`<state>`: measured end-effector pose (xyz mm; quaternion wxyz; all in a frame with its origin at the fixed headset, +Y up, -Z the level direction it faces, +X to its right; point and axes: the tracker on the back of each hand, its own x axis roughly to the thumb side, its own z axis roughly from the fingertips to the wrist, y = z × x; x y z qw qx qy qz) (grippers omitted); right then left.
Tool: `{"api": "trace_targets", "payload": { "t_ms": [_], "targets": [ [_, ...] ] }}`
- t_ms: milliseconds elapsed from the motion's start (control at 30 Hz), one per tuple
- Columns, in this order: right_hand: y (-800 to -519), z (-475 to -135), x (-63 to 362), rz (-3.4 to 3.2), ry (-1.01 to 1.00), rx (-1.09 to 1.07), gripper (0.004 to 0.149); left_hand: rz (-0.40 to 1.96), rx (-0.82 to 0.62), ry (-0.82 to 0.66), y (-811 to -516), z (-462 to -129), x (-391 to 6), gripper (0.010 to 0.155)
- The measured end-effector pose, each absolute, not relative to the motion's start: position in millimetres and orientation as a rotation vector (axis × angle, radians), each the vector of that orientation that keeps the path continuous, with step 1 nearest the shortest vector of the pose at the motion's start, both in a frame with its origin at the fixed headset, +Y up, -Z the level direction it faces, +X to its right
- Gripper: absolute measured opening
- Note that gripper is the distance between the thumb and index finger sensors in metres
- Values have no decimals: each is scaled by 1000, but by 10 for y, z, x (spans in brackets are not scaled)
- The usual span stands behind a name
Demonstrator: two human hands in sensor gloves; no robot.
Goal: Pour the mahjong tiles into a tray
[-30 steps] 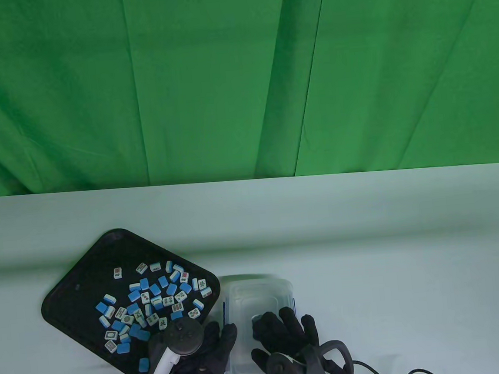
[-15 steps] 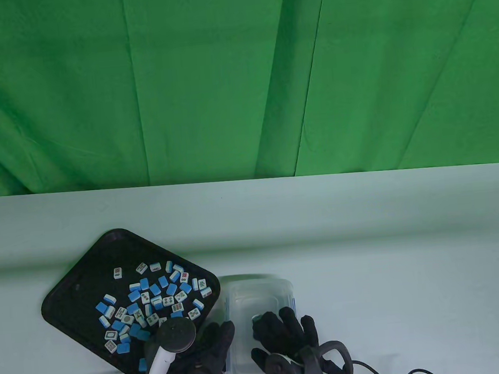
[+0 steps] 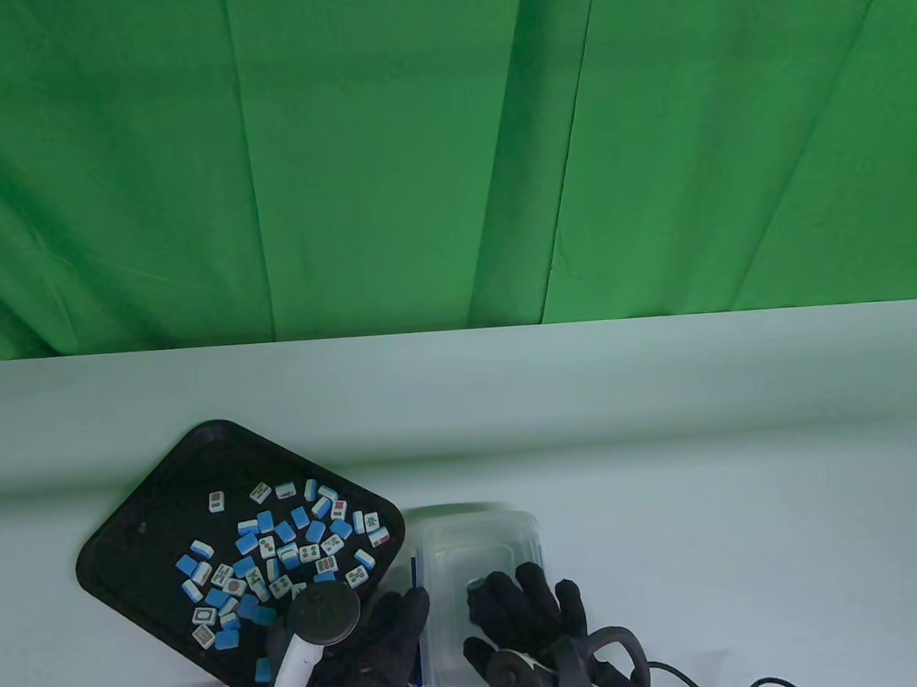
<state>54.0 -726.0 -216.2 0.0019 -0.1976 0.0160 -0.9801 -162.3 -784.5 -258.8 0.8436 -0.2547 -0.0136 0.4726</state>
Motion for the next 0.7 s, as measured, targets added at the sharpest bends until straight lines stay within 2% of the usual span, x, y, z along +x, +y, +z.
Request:
{"api": "trace_targets", "payload": {
  "t_ms": [533, 700],
  "targets": [
    [-7267, -2160, 536, -3070, 53, -620, 61, 643, -248, -50, -7501, -2498, -1563, 80],
    [-7269, -2159, 536, -3068, 53, -618, 61, 517, -230, -83, -7443, -2454, -1443, 77]
  ]
}}
